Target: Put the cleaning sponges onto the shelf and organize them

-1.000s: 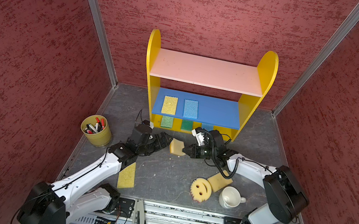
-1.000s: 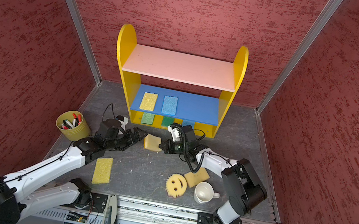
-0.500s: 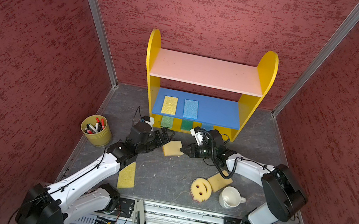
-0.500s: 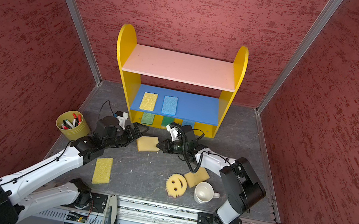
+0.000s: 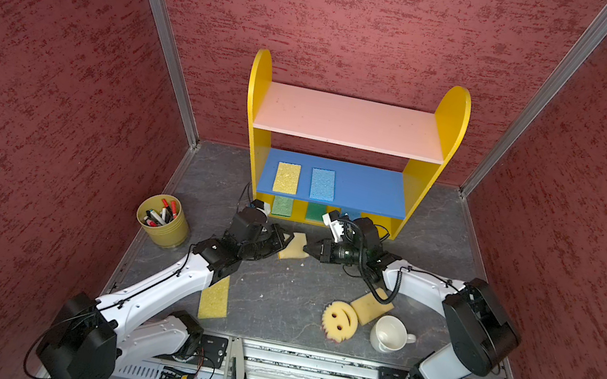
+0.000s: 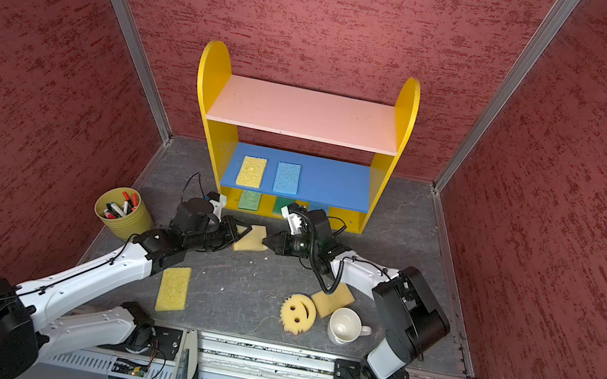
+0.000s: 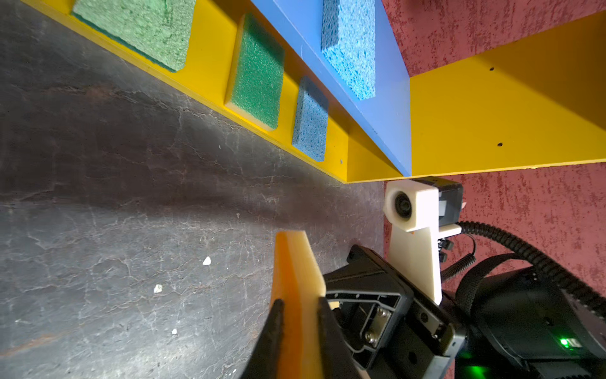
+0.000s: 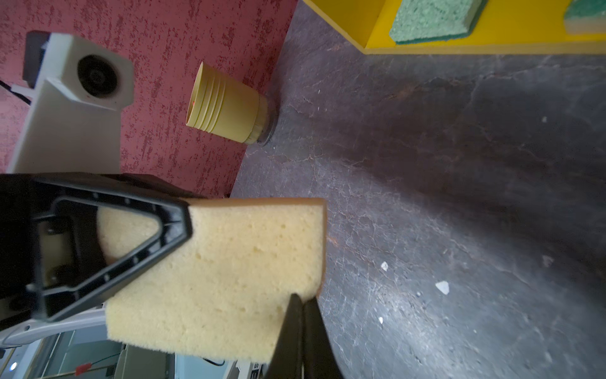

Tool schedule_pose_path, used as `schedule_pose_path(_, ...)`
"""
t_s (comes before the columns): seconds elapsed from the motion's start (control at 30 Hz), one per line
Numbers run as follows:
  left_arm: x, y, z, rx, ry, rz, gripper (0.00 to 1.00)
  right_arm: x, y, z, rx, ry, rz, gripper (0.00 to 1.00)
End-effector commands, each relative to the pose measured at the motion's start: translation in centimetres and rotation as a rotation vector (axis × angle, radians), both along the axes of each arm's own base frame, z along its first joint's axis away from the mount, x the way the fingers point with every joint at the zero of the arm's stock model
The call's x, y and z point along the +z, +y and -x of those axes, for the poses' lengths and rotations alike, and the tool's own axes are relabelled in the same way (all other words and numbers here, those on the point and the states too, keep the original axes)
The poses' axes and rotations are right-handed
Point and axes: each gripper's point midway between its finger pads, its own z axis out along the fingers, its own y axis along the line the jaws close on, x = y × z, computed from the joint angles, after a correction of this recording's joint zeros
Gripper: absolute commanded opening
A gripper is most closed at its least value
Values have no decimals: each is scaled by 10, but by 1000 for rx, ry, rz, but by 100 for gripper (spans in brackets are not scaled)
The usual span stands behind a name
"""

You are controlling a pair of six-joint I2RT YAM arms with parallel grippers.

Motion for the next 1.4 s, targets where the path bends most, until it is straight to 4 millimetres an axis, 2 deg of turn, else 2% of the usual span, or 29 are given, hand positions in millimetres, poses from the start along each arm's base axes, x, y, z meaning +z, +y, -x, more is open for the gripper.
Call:
schedule_pose_path(0.0,28,-9,-3,-28,-55,35,5,14,-5,-7,-57,-66,-23,15)
schedule_pose_path(0.13,31,-5,-2,-17,-38,20,3,20,-23,-13,-153,-194,30,52)
schedule_pose_path(0.27,32,3,-3,-3,10,-8,2,33,-45,-9,-253,-453,207,64)
schedule_pose_path(0.4,32,8,-2,6,41,-28,2,49,-51,7,-302,-694,351,63)
schedule_pose_path(0.5,31,9,0,7,61,-23,2,57,-47,18,-312,-833,439,62)
schedule_pose_path(0.77,33,14,4,5,119,-32,3,68,-6,42,-250,-1132,615,63)
schedule_pose_path(0.9,34,12,7,-9,134,-26,4,75,17,52,-221,-1250,638,64)
schedule_pose_path(1.0,33,10,9,-18,152,-15,4,84,29,52,-224,-1300,629,65)
schedule_pose_path(1.03,31,9,10,-26,159,-14,4,77,35,50,-219,-1311,648,65)
schedule_pose_path(1.17,25,4,13,-50,191,-16,5,88,41,41,-285,-1368,655,66)
schedule_pose_path(1.23,21,2,14,-66,206,-17,5,85,47,37,-286,-1382,674,66)
schedule_pose_path(1.37,16,-1,16,-80,220,-14,5,80,55,33,-284,-1375,683,53)
